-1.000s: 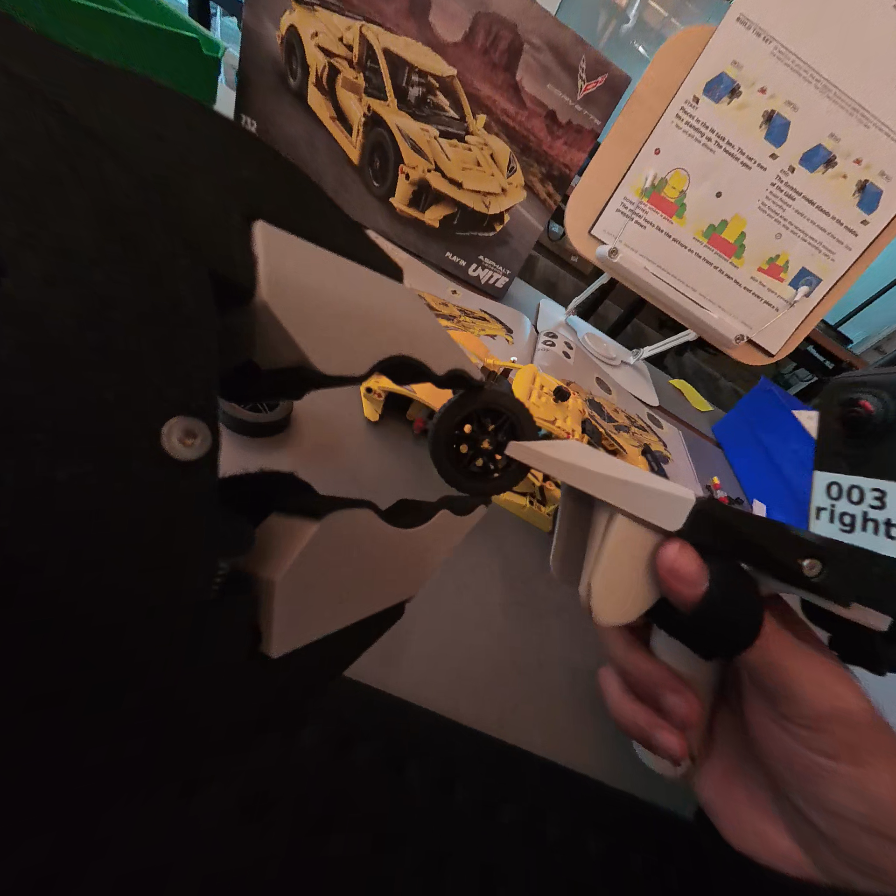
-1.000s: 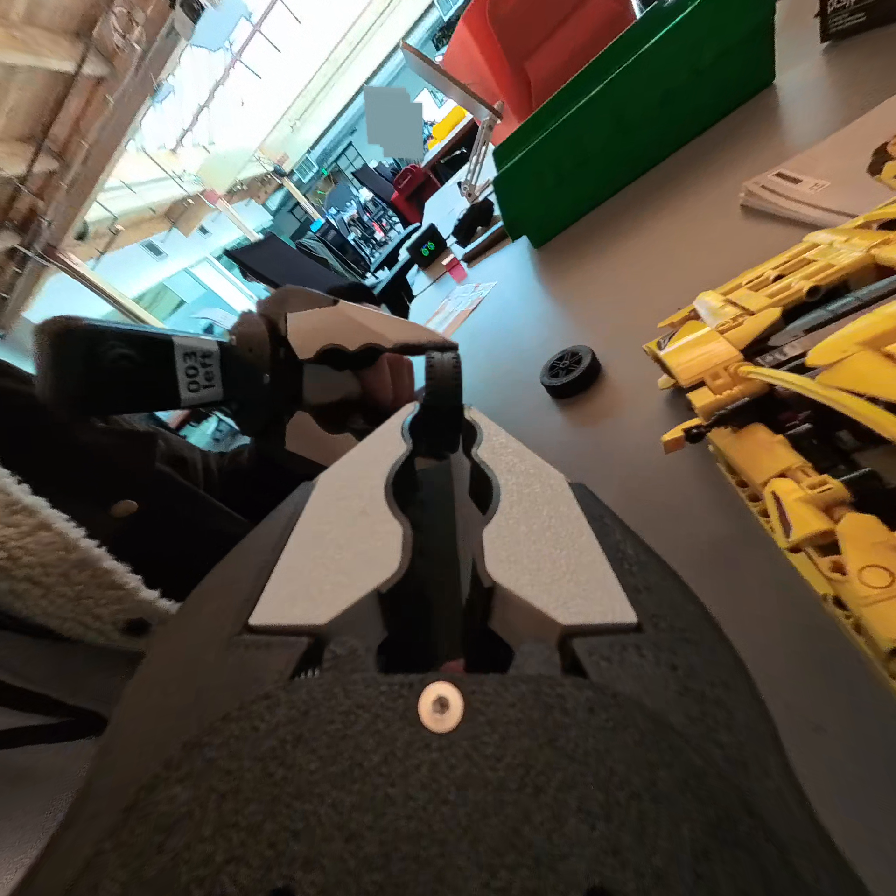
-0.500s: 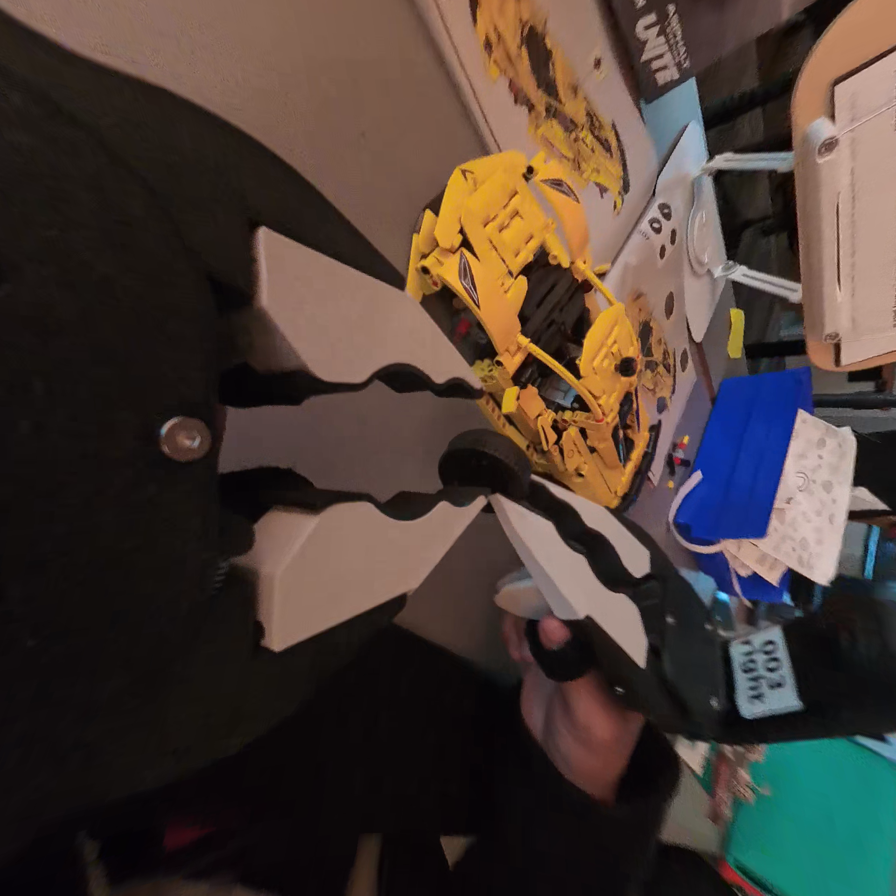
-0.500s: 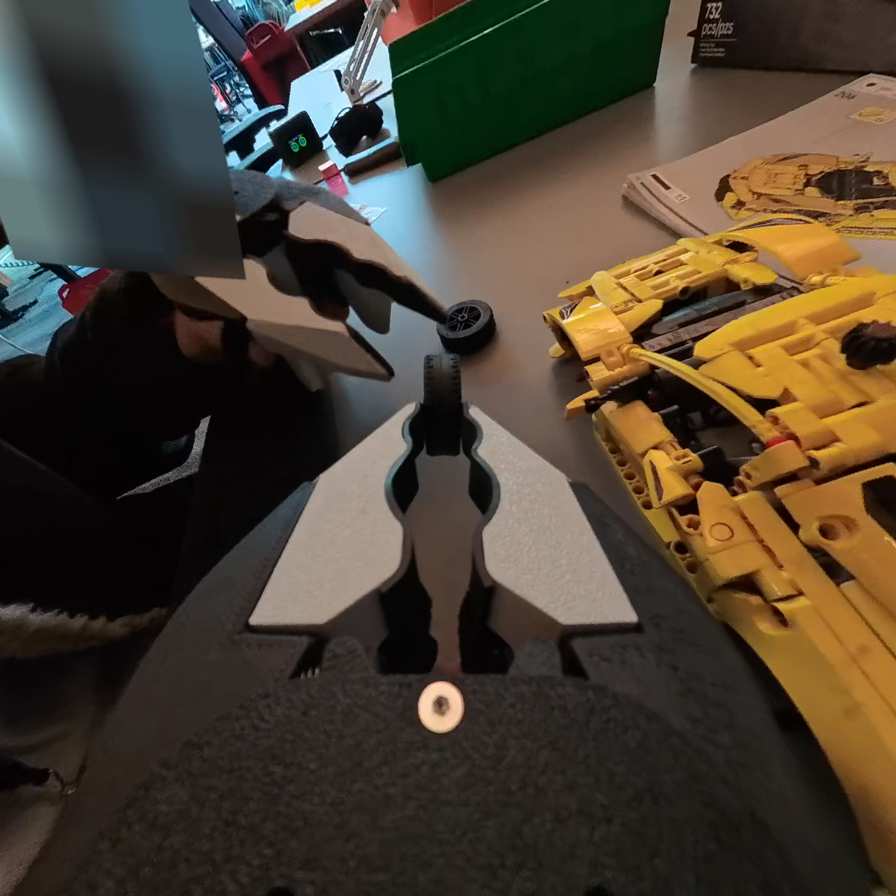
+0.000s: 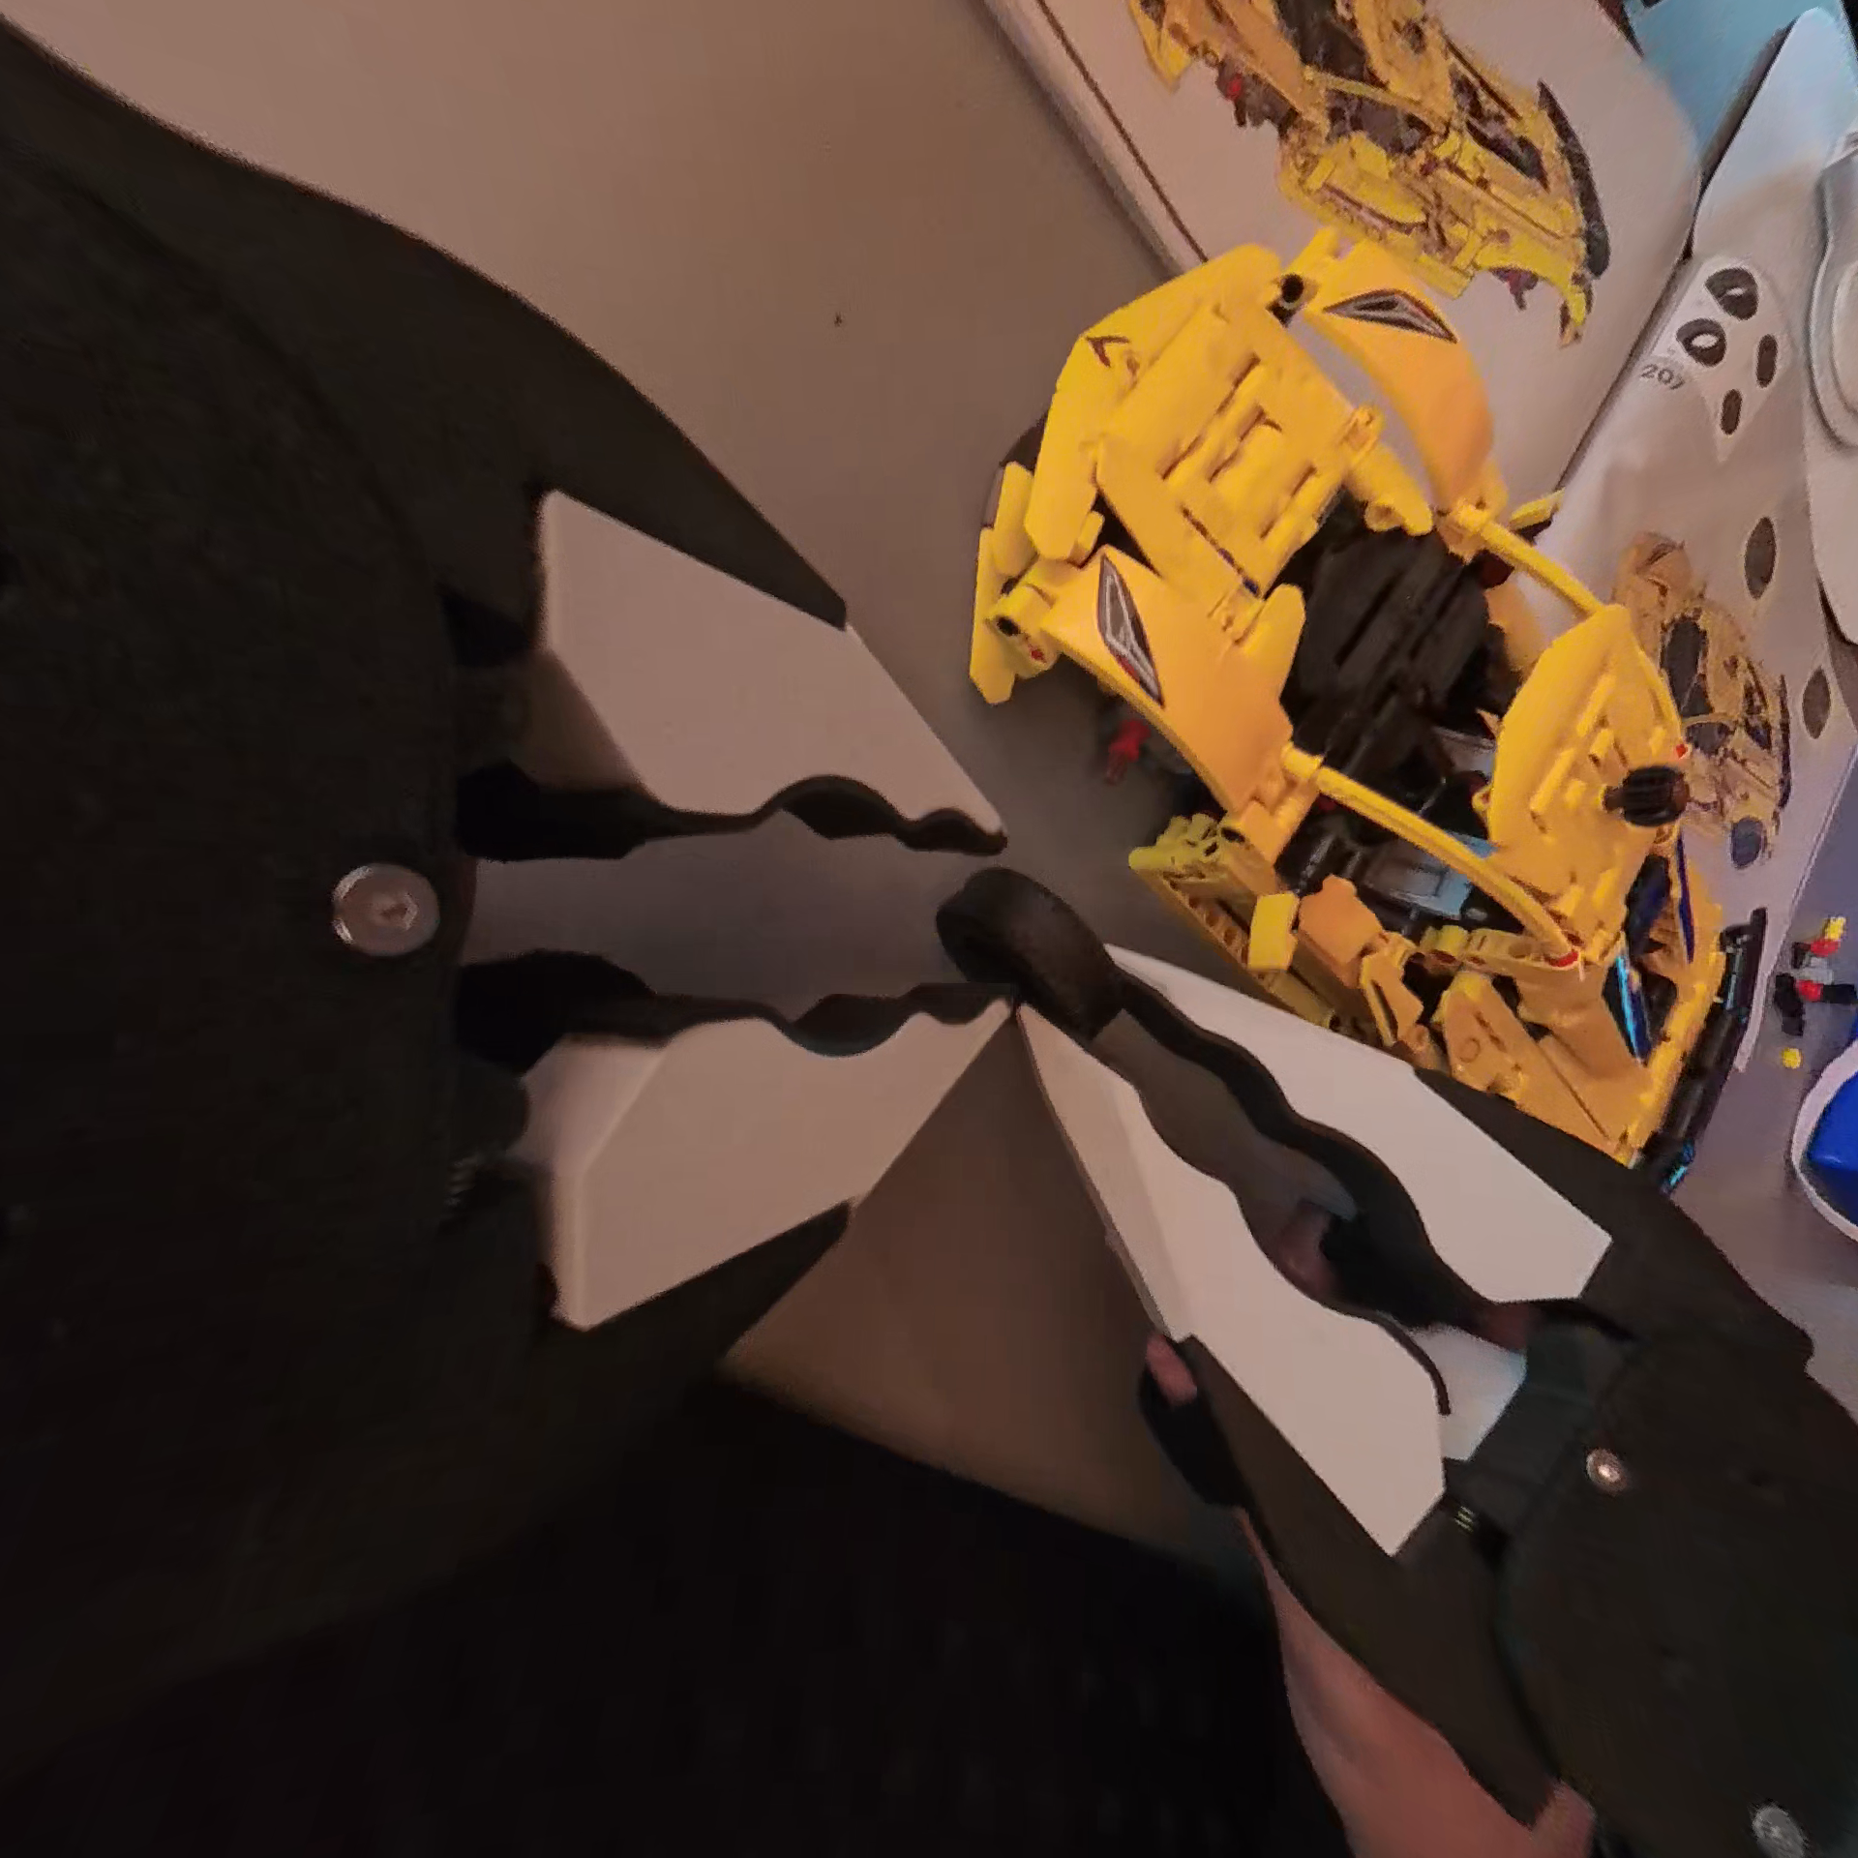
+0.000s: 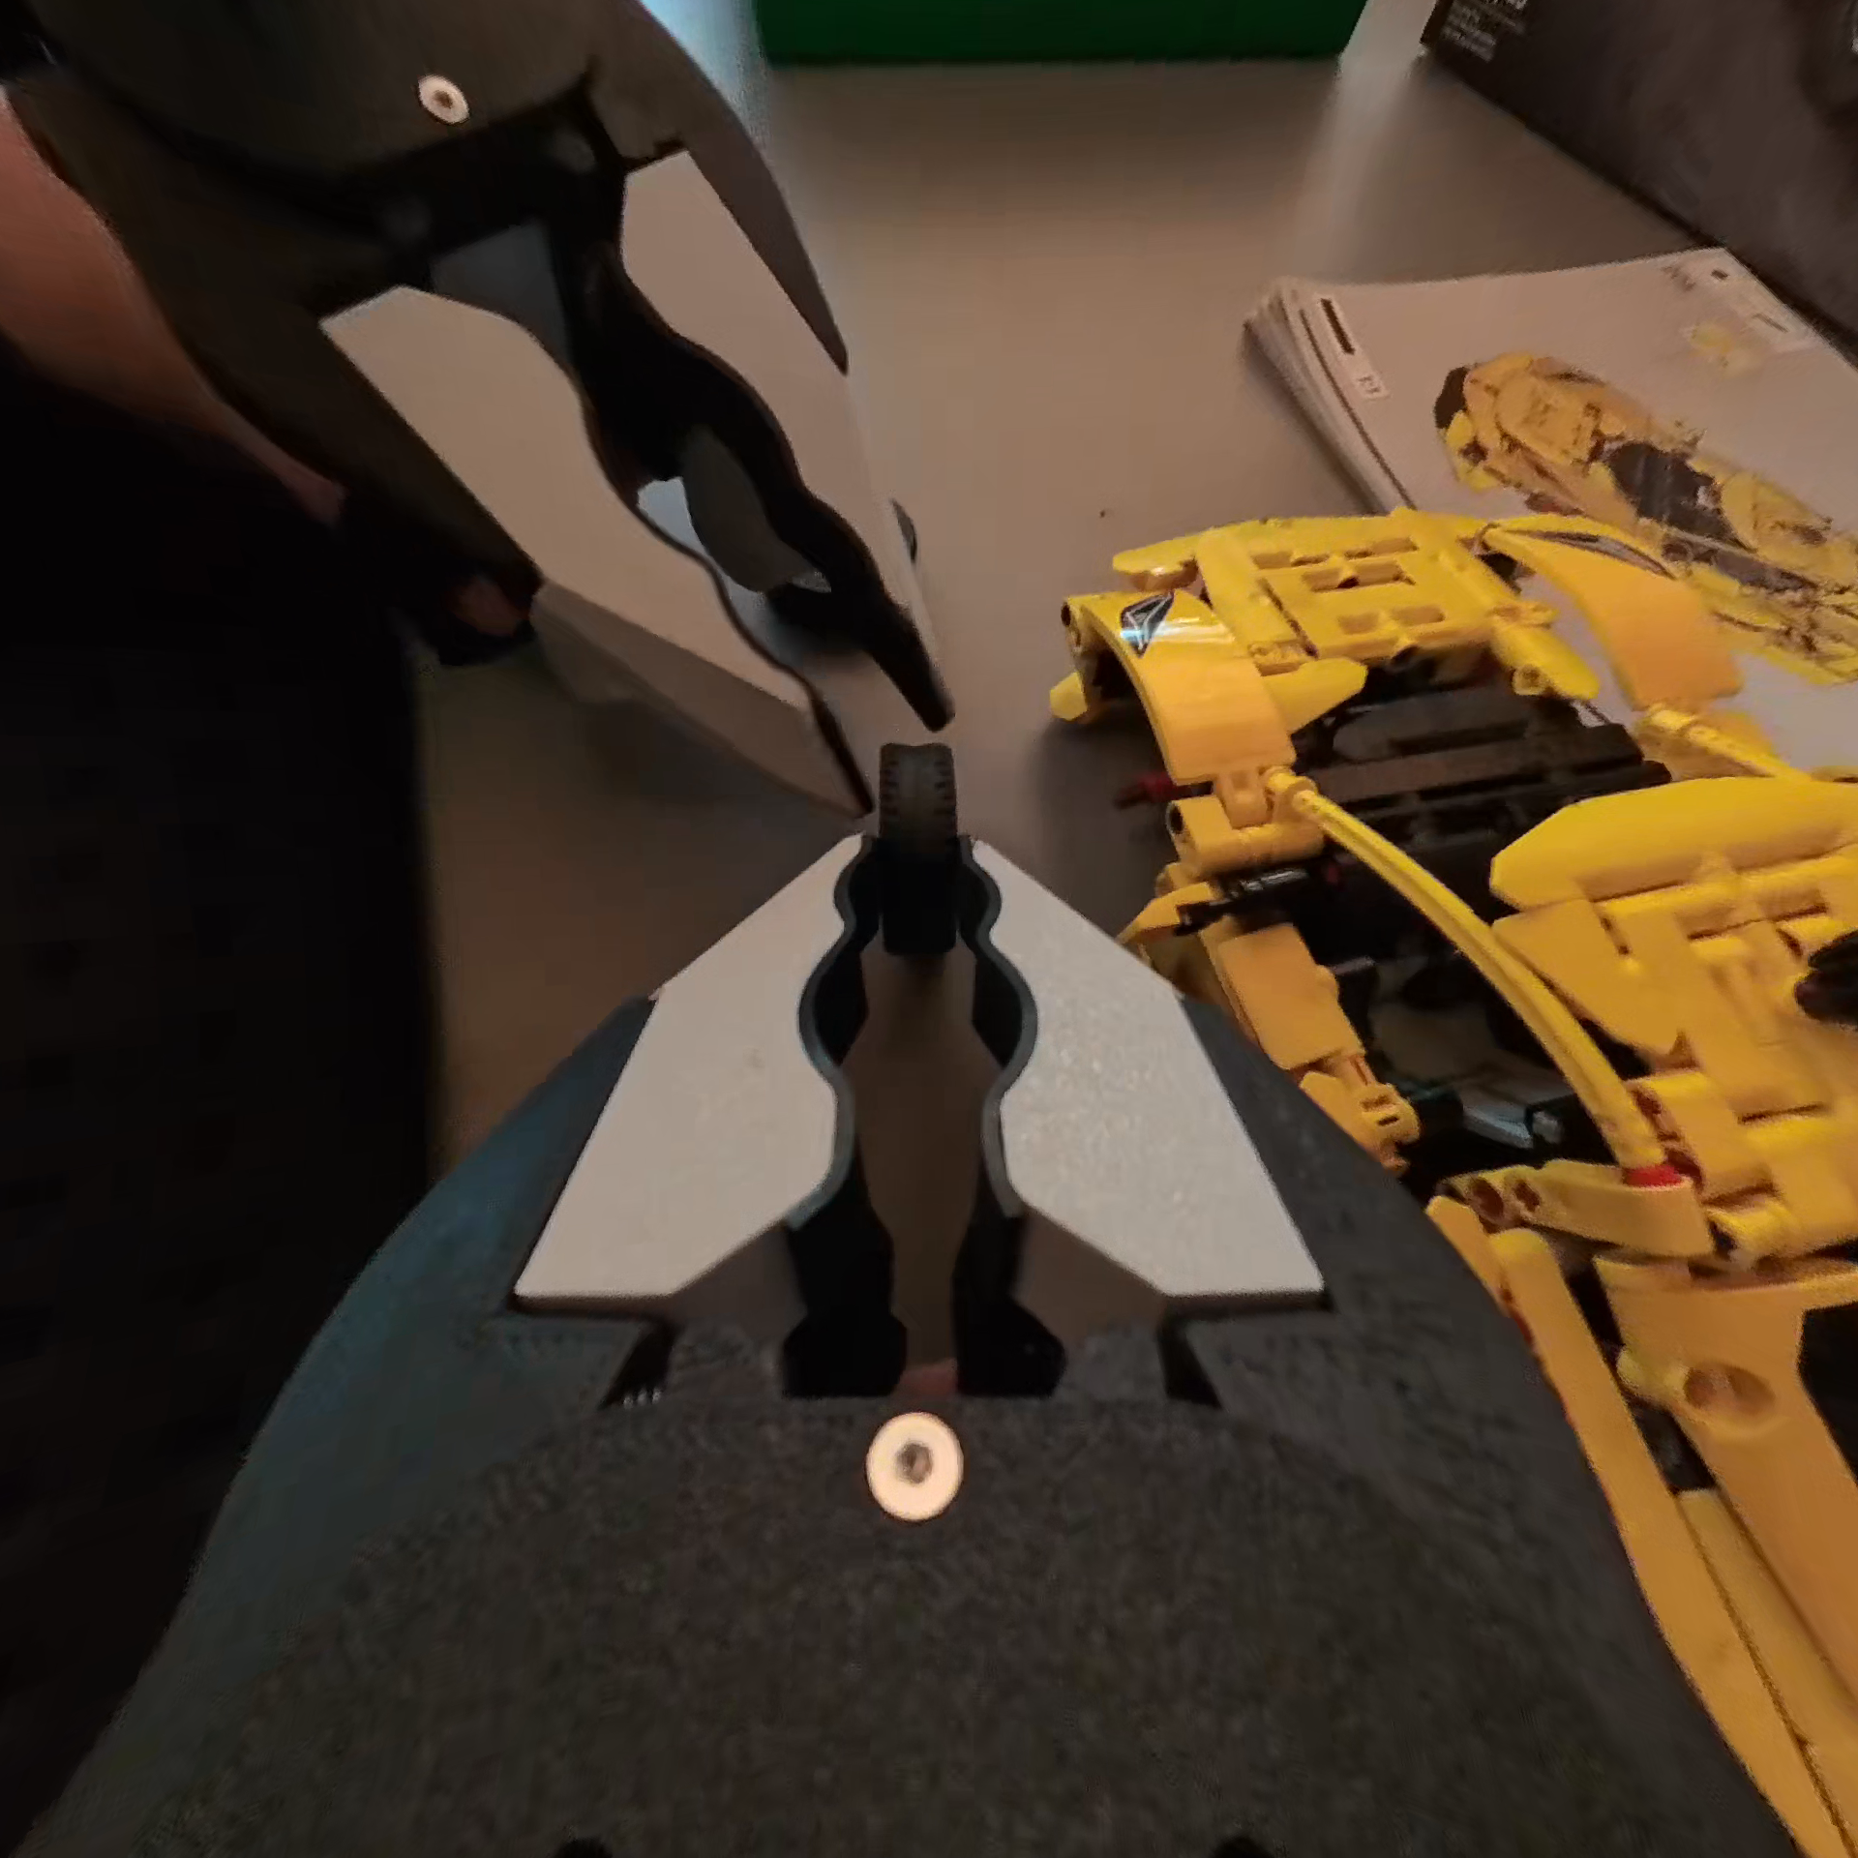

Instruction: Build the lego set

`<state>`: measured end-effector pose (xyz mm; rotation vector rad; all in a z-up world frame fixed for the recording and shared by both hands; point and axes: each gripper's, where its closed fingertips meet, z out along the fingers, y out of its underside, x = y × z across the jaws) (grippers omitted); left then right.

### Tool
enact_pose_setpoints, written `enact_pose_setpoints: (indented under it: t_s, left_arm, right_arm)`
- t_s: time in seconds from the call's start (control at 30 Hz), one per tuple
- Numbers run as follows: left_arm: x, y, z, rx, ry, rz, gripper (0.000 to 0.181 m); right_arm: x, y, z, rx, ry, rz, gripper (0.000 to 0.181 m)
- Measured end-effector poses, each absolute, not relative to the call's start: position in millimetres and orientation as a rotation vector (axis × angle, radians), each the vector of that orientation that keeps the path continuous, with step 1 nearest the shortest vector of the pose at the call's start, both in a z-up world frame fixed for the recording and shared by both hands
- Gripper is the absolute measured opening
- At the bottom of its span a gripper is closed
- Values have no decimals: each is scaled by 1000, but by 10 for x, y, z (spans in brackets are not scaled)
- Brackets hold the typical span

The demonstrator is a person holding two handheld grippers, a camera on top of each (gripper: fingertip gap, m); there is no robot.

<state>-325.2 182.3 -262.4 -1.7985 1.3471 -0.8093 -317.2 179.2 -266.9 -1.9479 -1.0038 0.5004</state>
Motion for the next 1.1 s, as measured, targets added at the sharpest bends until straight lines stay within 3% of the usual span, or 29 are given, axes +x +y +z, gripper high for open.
enact_pose_setpoints:
  t_s: [0.13,0.33,0.43,0.67,0.83,1.0,1.1]
  left_arm:
    - [-3179,1888,-2611,-1699,1449,-693,15]
    - [-3165,1869,-2606,-1634,1469,-629,14]
    - [-3215,1881,-2644,-1653,1451,-596,28]
    - [-3172,1829,-2707,-1656,1521,-592,20]
    - [-3252,1887,-2718,-1687,1491,-572,16]
    - [-3260,1779,-2693,-1659,1505,-603,16]
    - [-3236,1700,-2710,-1640,1536,-600,16]
  right_arm:
    - [-3121,1874,-2671,-1985,-939,534,15]
    - [-3106,1848,-2676,-1969,-952,559,15]
    - [-3133,1798,-2655,-1917,-1031,504,14]
    - [-3145,1800,-2640,-1904,-1035,443,15]
    - [-3237,1629,-2343,-1937,-991,717,54]
    - [-2550,2038,-2004,-2013,-975,425,74]
    - [-2044,2269,-2118,-2176,-1083,231,92]
